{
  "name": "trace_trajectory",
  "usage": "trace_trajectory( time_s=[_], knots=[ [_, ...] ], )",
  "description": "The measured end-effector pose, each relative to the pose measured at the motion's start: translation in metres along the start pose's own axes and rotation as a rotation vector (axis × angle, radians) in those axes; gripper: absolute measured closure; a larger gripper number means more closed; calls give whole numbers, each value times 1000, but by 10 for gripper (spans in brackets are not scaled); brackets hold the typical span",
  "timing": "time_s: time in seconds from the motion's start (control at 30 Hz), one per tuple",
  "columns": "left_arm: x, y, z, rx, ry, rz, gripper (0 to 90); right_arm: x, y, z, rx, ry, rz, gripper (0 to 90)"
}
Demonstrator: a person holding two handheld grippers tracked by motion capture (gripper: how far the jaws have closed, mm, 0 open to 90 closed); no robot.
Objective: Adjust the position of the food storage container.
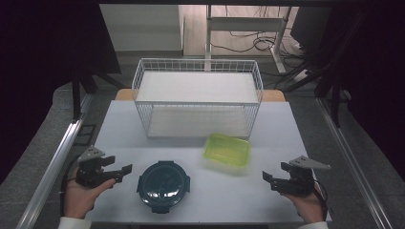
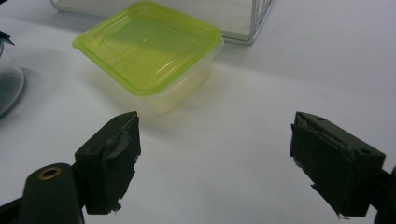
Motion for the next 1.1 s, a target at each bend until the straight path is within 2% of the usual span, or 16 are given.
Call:
trace_trajectory(
  time_s=[0.17,0.27,0.33,0.4,0.47,0.53,0.6,0.67,0.77,0.8,0.93,1.0,1.1],
  knots=[
    [-3,2,0,0,-26,0,235,-2,3,-1,-23,-23,21,179],
    [-3,7,3,2,-25,-18,260,-2,4,-2,-39,-36,27,189],
    [-1,13,0,-20,-45,-28,294,-2,5,1,-46,-32,15,191],
    [1,14,-1,-21,-50,-27,310,-1,4,3,-48,-29,16,192],
    [3,16,-1,-11,-57,-41,352,1,-1,5,-41,-19,22,192],
    [2,20,-1,-25,-78,-53,424,2,-9,4,-26,-24,24,192],
    [2,21,0,-31,-82,-51,471,1,-11,5,-21,-33,27,192],
    [-2,21,2,-32,-96,-54,506,1,-10,5,-16,-33,26,192],
    [-5,19,2,-29,-124,-54,640,1,-7,4,-16,-29,27,192],
    [-7,17,2,-24,-142,-57,713,2,-5,1,-21,-35,25,192],
    [-6,17,0,-14,-160,-67,799,5,-2,0,-23,-33,14,192],
    [-5,19,-1,-20,-170,-73,847,9,-3,0,-28,-24,8,192],
    [-5,21,-4,-36,-193,-58,882,9,-4,0,-26,-21,4,192]
  ],
)
Point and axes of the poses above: each handheld gripper's, and its own axes: x roughly backward along the jaws, z roughly out of its top, y roughly to its right, the point moved 4 cm from there along -x, roughly forward along the jaws, and after that the axes turned 8 degrees about x, right-handed, at the moved point
